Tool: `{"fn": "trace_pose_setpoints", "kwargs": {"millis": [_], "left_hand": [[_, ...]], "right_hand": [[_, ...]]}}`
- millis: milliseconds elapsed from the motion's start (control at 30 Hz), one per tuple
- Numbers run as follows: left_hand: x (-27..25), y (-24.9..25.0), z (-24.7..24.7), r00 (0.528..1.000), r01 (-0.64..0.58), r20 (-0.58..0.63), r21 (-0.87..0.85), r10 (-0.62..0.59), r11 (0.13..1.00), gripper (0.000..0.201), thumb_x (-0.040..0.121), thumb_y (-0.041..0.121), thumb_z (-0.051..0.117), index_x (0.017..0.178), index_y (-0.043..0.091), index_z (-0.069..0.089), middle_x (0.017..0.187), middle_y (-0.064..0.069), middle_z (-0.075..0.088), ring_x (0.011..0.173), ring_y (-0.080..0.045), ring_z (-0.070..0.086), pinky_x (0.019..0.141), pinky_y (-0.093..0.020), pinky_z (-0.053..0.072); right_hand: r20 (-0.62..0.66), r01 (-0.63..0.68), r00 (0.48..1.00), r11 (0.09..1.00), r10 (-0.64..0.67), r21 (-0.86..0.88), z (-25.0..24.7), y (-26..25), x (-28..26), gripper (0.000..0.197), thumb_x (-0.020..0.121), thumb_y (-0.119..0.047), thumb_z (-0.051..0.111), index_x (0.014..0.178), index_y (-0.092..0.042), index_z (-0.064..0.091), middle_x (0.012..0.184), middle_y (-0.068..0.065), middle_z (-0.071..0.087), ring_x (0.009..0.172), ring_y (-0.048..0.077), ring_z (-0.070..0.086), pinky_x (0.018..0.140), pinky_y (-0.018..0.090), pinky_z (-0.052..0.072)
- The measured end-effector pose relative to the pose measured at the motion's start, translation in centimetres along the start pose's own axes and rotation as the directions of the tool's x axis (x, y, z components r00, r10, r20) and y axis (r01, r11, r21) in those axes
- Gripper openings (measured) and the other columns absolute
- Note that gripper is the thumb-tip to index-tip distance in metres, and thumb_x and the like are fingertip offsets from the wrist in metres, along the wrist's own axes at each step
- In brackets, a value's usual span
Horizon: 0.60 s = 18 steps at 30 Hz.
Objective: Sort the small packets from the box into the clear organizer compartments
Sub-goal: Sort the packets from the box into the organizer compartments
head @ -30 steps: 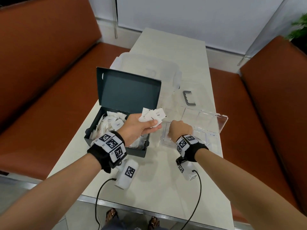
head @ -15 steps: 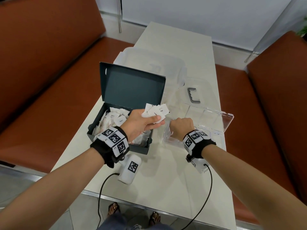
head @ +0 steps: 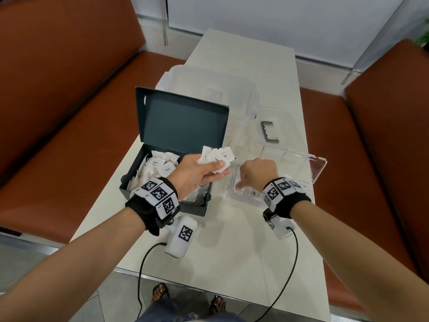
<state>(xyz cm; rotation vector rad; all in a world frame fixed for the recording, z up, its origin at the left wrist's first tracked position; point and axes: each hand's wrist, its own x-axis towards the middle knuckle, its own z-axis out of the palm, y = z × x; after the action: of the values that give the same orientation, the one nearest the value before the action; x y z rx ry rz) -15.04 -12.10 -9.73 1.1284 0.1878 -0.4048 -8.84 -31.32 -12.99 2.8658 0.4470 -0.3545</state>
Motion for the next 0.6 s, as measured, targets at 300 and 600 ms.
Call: {"fn": "trace_pose_setpoints", "kwargs": {"millis": [300, 600], "left_hand": [[0.4, 0.5, 1.4, 0.992, 0.118, -0.022, -0.114, -0.121, 0.986, 0.025, 0.099, 0.009, 0.049, 0.115, -0.008, 0.057, 0.108, -0.023, 0.07, 0.096, -0.034, 0.071, 0.073, -0.028, 0.06], [0.0, 0.2, 3.1, 0.991, 0.136, -0.002, -0.058, -0.136, 0.989, 0.02, 0.1, 0.007, 0.048, 0.112, -0.005, 0.059, 0.11, -0.023, 0.069, 0.094, -0.033, 0.072, 0.069, -0.027, 0.06]], "right_hand": [[-0.061, -0.077, 0.994, 0.963, 0.096, 0.258, -1.6, 2.8, -5.1, 0.017, 0.084, -0.052, 0.06, 0.086, -0.035, 0.065, 0.089, -0.009, 0.068, 0.081, 0.017, 0.062, 0.066, 0.026, 0.04], [-0.076, -0.079, 0.993, 0.978, 0.095, 0.195, 3.7, 2.4, -7.1, 0.02, 0.086, -0.028, 0.059, 0.105, -0.034, 0.062, 0.102, -0.005, 0.067, 0.095, 0.021, 0.063, 0.064, 0.027, 0.032]]}}
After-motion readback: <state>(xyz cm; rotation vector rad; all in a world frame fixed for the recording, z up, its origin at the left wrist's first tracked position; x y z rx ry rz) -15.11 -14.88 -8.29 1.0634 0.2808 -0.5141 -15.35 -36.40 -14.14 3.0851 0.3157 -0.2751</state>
